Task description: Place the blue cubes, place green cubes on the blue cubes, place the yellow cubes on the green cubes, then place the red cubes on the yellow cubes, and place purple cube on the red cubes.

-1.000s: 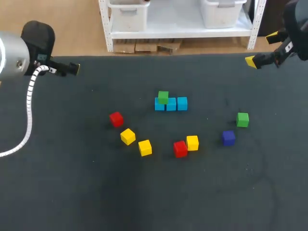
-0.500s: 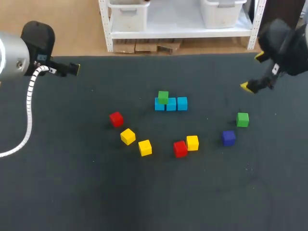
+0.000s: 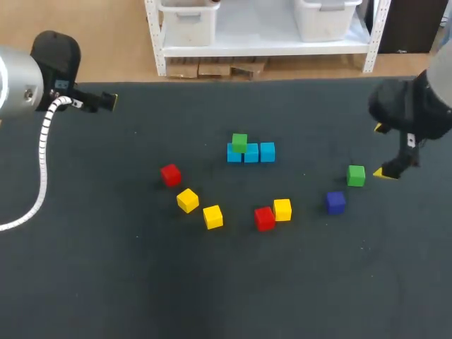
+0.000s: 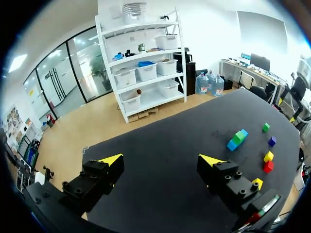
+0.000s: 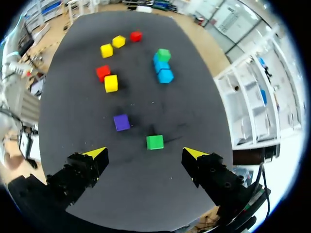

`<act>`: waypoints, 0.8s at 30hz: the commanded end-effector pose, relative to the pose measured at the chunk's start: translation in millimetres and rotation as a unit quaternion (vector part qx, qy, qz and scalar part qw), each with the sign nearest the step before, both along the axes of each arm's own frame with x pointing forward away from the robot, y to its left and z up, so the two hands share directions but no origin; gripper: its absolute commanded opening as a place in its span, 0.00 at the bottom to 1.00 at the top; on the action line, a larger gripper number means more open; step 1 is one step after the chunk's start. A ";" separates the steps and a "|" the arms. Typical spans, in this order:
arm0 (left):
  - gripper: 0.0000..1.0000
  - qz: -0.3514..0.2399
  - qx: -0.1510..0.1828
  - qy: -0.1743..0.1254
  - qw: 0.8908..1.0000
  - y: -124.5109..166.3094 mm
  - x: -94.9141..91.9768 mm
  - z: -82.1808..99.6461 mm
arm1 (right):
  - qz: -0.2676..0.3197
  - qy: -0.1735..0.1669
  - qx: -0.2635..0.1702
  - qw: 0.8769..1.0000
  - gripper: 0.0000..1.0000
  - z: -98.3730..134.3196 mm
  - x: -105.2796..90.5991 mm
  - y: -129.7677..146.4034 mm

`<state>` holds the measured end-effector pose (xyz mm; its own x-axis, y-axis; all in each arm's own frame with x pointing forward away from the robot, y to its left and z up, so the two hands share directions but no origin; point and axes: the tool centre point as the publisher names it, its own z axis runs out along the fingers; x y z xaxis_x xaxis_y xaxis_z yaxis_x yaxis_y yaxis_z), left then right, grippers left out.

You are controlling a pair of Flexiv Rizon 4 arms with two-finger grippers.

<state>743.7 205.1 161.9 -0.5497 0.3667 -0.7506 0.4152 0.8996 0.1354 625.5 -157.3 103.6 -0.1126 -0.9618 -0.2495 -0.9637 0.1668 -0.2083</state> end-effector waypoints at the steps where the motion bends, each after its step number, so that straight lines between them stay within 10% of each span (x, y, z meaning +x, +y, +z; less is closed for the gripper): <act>1: 1.00 0.000 -0.001 -0.001 1.000 0.5 -0.7 -0.6 | 0.075 0.151 -0.022 0.985 1.00 -27.4 27.4 17.9; 24: 1.00 0.000 -0.001 -0.001 1.000 0.5 -0.7 -0.6 | 0.055 0.220 -0.066 0.972 1.00 -91.0 33.5 3.1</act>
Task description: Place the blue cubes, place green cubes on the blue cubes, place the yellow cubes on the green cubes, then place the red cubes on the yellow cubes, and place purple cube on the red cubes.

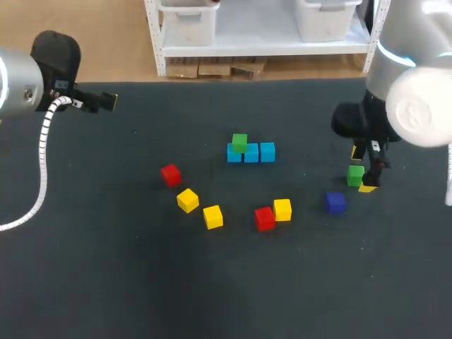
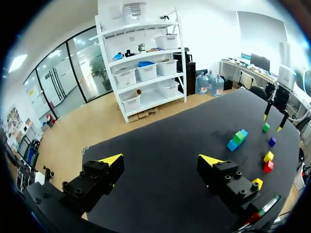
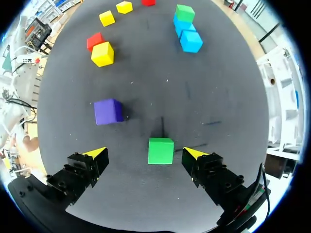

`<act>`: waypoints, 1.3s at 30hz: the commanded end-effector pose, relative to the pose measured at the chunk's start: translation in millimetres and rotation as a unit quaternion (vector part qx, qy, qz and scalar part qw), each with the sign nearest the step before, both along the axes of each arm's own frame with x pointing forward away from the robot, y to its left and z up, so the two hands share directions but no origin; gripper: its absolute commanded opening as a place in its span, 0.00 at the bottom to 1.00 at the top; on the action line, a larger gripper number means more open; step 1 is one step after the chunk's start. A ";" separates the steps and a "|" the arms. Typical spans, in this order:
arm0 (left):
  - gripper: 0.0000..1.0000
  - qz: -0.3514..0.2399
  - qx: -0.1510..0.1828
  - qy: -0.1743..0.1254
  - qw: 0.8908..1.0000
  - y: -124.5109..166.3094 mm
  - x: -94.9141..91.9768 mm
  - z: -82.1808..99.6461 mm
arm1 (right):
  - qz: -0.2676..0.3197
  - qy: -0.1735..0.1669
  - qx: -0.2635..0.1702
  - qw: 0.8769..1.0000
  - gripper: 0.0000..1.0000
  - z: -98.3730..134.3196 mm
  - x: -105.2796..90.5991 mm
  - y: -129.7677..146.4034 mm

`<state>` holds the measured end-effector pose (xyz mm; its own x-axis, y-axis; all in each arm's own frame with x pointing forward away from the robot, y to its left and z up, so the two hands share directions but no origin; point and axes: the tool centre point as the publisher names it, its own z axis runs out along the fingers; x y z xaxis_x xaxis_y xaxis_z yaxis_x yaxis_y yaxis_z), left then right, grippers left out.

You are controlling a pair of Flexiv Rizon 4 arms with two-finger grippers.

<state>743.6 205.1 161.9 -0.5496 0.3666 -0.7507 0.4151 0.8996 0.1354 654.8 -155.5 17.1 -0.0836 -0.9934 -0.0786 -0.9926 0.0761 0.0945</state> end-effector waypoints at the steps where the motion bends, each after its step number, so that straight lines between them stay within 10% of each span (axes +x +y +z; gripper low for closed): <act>1: 1.00 0.000 -0.001 -0.001 1.000 0.5 -0.6 -0.6 | 0.011 0.061 -0.001 0.998 1.00 -6.7 4.1 1.6; 10: 1.00 0.000 -0.001 -0.001 1.000 0.5 -0.6 -0.6 | 0.012 0.062 -0.011 0.998 0.96 -16.9 7.0 1.6; 12: 1.00 0.000 -0.001 -0.001 1.000 0.5 -0.6 -0.6 | 0.013 0.061 -0.012 0.998 0.46 -17.6 6.1 1.5; 17: 1.00 0.000 -0.001 -0.001 1.000 0.5 -0.6 -0.6 | 0.010 0.046 -0.021 0.999 0.00 -18.9 5.6 -0.4; 31: 1.00 0.000 -0.001 -0.001 1.000 0.5 -0.6 -0.6 | -0.004 0.019 -0.016 1.000 0.00 -9.2 8.3 5.3; 39: 1.00 0.000 -0.001 -0.001 1.000 0.5 -0.6 -0.6 | -0.013 -0.020 -0.019 1.000 0.00 39.9 25.5 37.1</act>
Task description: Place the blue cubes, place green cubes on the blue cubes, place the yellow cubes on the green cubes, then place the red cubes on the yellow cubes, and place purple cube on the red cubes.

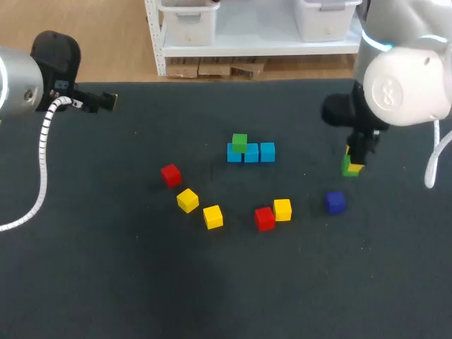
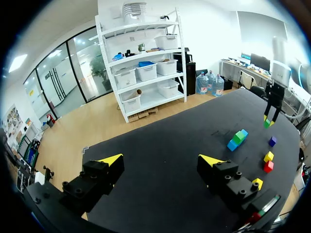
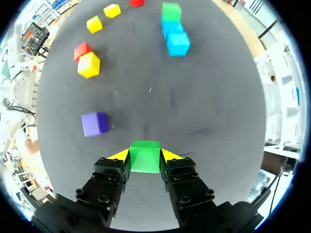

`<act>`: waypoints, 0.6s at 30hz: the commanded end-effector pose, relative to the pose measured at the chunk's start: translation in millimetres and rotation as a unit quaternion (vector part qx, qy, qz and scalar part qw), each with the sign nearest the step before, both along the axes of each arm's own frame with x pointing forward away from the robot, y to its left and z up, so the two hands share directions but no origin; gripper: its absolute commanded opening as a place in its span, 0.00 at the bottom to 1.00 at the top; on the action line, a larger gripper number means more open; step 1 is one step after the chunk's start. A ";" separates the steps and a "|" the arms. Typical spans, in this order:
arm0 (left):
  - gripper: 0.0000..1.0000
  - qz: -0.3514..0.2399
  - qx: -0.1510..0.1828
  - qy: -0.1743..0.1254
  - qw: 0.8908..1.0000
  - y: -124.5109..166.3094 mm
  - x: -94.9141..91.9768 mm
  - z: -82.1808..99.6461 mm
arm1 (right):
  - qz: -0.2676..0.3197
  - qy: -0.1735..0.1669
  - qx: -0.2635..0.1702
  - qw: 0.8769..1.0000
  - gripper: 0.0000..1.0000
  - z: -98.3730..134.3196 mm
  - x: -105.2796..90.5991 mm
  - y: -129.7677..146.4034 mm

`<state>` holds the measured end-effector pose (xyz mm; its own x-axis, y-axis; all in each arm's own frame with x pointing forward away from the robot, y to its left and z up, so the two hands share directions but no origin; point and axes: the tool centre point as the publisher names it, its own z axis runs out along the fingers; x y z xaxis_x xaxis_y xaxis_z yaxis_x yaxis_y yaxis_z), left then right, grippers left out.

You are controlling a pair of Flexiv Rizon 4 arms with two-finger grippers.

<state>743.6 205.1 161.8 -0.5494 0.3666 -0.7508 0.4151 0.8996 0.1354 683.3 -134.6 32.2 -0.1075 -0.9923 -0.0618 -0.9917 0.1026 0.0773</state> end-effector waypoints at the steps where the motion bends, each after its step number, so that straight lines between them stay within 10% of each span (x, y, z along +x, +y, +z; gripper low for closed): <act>1: 1.00 0.000 -0.001 -0.001 1.000 0.5 -0.6 -0.5 | -0.004 -0.016 -0.008 1.000 0.00 30.7 0.2 22.4; 18: 1.00 0.000 -0.001 -0.001 1.000 0.5 -0.6 -0.5 | 0.055 -0.015 0.003 0.998 0.00 35.5 33.5 102.9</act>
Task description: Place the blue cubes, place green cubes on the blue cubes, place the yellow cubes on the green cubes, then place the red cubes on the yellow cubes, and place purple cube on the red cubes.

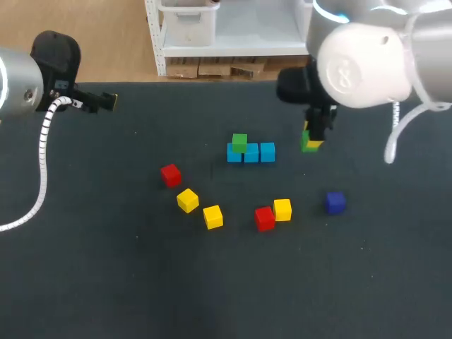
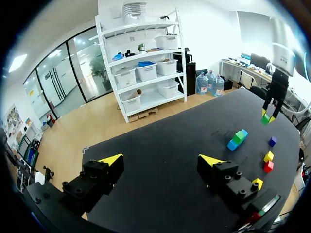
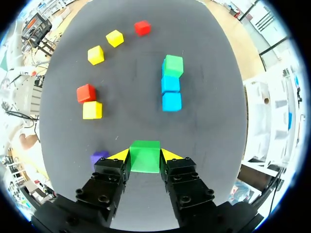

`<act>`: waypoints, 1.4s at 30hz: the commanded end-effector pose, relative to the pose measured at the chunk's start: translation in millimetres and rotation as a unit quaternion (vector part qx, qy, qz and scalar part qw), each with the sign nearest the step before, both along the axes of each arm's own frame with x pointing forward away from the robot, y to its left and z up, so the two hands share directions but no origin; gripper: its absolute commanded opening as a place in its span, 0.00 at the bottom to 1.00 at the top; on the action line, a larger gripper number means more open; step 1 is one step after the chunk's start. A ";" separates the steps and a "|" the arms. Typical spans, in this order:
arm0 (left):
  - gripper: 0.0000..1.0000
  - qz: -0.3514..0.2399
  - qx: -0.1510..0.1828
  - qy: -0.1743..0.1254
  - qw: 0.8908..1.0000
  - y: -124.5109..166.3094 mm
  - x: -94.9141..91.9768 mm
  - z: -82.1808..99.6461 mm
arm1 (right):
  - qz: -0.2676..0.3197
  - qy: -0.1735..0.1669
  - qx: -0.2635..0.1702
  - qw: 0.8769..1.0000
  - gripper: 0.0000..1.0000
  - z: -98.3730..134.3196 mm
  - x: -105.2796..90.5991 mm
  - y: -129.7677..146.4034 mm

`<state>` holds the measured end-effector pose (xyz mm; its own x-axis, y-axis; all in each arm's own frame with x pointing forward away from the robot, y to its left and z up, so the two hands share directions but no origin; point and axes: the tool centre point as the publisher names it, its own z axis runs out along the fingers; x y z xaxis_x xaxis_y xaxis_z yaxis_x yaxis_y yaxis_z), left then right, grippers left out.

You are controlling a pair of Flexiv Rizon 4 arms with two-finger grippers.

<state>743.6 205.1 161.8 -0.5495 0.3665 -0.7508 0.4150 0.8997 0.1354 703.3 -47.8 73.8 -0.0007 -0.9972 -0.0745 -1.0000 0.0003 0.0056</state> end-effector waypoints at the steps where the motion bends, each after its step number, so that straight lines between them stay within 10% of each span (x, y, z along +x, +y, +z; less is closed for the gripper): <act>1: 1.00 0.000 -0.001 -0.001 1.000 0.5 -0.6 -0.5 | 0.007 0.020 -0.002 1.000 0.00 -7.5 14.5 20.0; 42: 1.00 0.000 -0.001 -0.001 1.000 0.5 -0.6 -0.5 | 0.045 0.037 -0.024 0.998 0.00 -41.0 40.0 80.9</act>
